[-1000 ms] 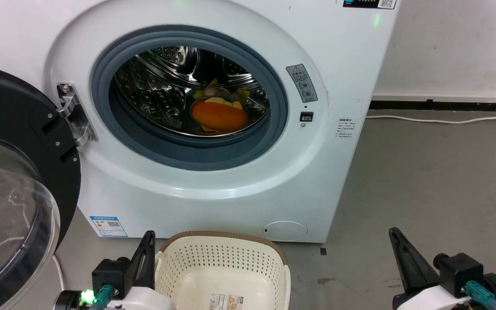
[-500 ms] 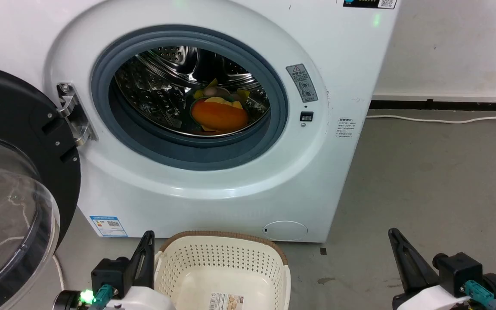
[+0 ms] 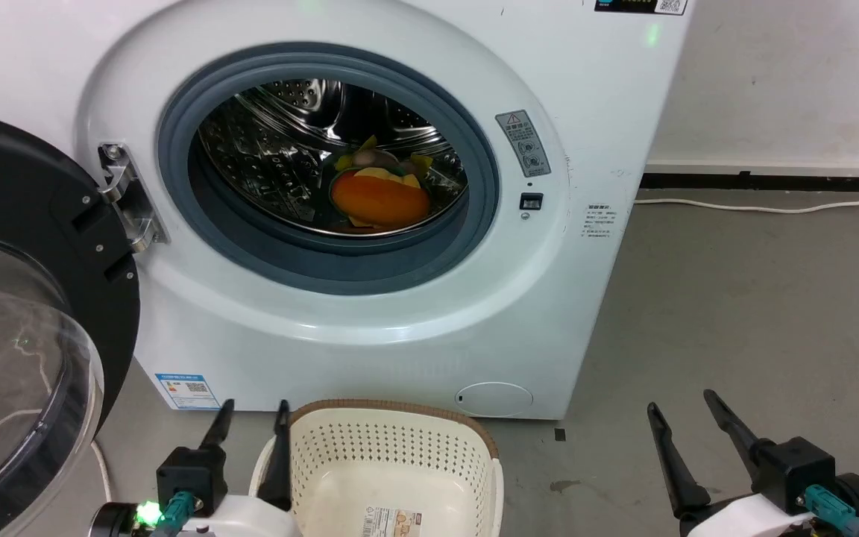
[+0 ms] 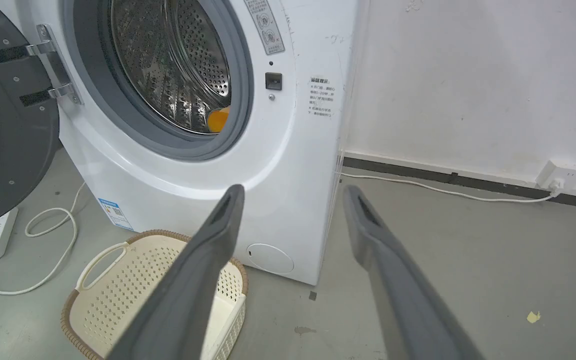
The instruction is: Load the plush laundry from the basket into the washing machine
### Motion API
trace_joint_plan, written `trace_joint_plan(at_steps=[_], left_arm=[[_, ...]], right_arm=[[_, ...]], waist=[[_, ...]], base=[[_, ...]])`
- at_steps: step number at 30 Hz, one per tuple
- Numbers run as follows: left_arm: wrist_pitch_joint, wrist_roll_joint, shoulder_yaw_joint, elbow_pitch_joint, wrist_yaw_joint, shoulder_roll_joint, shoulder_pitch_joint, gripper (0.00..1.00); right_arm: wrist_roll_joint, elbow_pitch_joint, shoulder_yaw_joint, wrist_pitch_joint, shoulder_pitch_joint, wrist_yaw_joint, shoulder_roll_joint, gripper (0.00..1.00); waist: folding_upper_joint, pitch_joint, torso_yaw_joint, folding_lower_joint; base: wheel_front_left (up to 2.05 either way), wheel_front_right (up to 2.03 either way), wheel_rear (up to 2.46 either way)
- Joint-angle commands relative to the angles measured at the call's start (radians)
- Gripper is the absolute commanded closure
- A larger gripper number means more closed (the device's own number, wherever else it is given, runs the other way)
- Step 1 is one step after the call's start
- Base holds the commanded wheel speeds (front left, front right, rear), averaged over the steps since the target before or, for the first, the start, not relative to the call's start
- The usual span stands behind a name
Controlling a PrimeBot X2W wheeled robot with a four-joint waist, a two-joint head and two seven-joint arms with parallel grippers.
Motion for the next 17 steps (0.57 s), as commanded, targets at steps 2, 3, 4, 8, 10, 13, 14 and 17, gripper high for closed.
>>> trace_joint_plan(at_steps=[2,3,4,8,10,13,14,17], left_arm=[[-0.005,-0.002,-0.003,0.000,0.000,-0.001,0.001,0.00],[-0.007,-0.002,-0.005,0.001,0.000,-0.001,0.001,0.00],[-0.008,-0.003,-0.006,0.002,0.000,-0.001,0.001,0.00],[-0.014,-0.005,-0.011,0.005,-0.002,-0.002,0.000,0.00],[-0.019,-0.007,-0.016,0.008,-0.004,-0.001,-0.003,0.00],[-0.022,-0.009,-0.019,0.011,-0.006,0.001,-0.008,0.00],[-0.023,-0.010,-0.021,0.012,-0.007,0.001,-0.011,0.00],[-0.025,-0.012,-0.025,0.017,-0.011,0.004,-0.018,0.00]], right_arm=[[0.005,-0.002,-0.001,-0.005,0.002,0.000,0.000,0.00],[0.007,-0.003,-0.002,-0.006,0.003,0.000,0.000,0.00],[0.008,-0.003,-0.002,-0.008,0.003,0.000,0.000,0.00],[0.010,-0.007,-0.001,-0.014,0.004,0.001,0.000,0.00],[0.014,-0.010,0.001,-0.019,0.003,0.001,0.000,0.00],[0.017,-0.013,0.003,-0.023,0.001,0.001,0.000,0.00],[0.019,-0.015,0.004,-0.025,-0.001,0.001,0.000,0.00],[0.023,-0.017,0.006,-0.030,-0.004,0.001,0.000,0.00]], waist=[[0.0000,0.000,0.000,0.0000],[0.0000,0.001,0.000,0.0000],[0.0000,0.001,0.000,0.0000],[0.0000,0.007,0.000,0.0000],[0.0000,0.015,-0.002,0.0000],[0.0000,0.026,-0.005,0.0000],[0.0000,0.030,-0.006,0.0000],[0.0000,0.041,-0.011,0.0000]], base=[[0.00,0.00,0.00],[0.00,0.00,0.00],[0.00,0.00,0.00],[0.00,0.00,0.00],[0.00,0.00,0.00],[0.00,0.00,0.00],[0.00,0.00,0.00],[0.00,0.00,0.00]])
